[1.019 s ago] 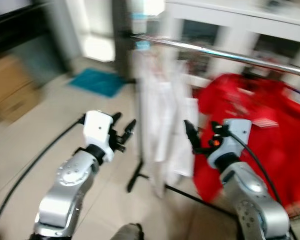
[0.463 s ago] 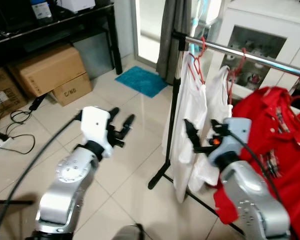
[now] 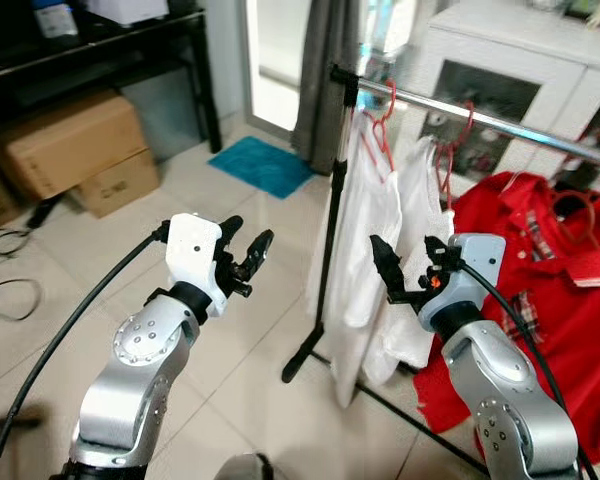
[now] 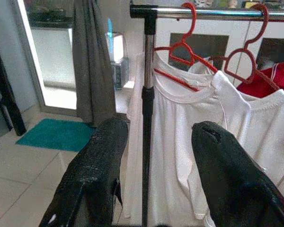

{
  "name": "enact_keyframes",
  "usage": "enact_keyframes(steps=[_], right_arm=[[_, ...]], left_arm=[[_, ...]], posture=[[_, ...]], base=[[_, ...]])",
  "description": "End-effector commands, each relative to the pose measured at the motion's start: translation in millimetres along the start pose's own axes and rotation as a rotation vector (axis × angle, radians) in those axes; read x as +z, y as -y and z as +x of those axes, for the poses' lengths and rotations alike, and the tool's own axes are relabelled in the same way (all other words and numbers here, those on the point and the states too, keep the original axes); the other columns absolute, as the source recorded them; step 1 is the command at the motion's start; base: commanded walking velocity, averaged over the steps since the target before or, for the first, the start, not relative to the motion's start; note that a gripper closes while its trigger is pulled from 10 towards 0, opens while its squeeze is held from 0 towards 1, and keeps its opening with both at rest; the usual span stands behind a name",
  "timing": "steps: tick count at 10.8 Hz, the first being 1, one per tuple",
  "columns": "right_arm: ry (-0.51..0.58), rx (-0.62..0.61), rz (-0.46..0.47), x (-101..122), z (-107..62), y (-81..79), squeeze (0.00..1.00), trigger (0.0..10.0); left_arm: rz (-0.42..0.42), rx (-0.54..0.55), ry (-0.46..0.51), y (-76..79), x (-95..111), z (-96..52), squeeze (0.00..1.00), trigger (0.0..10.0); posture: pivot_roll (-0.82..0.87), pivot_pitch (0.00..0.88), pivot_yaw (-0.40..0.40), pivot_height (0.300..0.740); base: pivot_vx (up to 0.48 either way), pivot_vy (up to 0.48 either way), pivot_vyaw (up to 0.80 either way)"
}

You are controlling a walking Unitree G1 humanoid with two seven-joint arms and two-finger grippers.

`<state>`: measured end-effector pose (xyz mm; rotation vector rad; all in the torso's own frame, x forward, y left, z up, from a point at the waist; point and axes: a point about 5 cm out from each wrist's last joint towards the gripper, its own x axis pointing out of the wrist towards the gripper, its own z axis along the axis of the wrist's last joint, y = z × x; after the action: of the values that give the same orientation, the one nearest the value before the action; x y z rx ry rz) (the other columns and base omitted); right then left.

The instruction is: Hang hanger

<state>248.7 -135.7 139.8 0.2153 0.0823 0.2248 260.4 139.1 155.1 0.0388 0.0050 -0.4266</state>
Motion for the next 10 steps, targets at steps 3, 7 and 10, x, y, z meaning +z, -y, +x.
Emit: enact_keyframes(steps=[3,7,10], right_arm=[[0.022,-0.064,-0.013,3.7,0.0,9.3,1.0,10.0],[0.033,-0.073,-0.002,5.6,-1.3,11.0,1.0,10.0],[0.037,-0.061,-0.012,7.0,-0.2,8.8,1.0,10.0]], left_arm=[[-0.007,-0.023,0.001,2.3,0.6,1.6,0.0,10.0],[0.002,-0.043,-0.016,5.4,-2.3,-1.2,0.0,10.0],[0.009,-0.063,-0.031,7.8,-5.0,-2.4,0.0,10.0]], posture=[[0.1,0.019,0.006,0.74],[0.1,0.033,-0.002,0.74],[0.1,0.034,-0.001,0.74]], base=[[0.321,0.0,0.53],[0.326,0.0,0.0],[0.325,0.0,0.0]])
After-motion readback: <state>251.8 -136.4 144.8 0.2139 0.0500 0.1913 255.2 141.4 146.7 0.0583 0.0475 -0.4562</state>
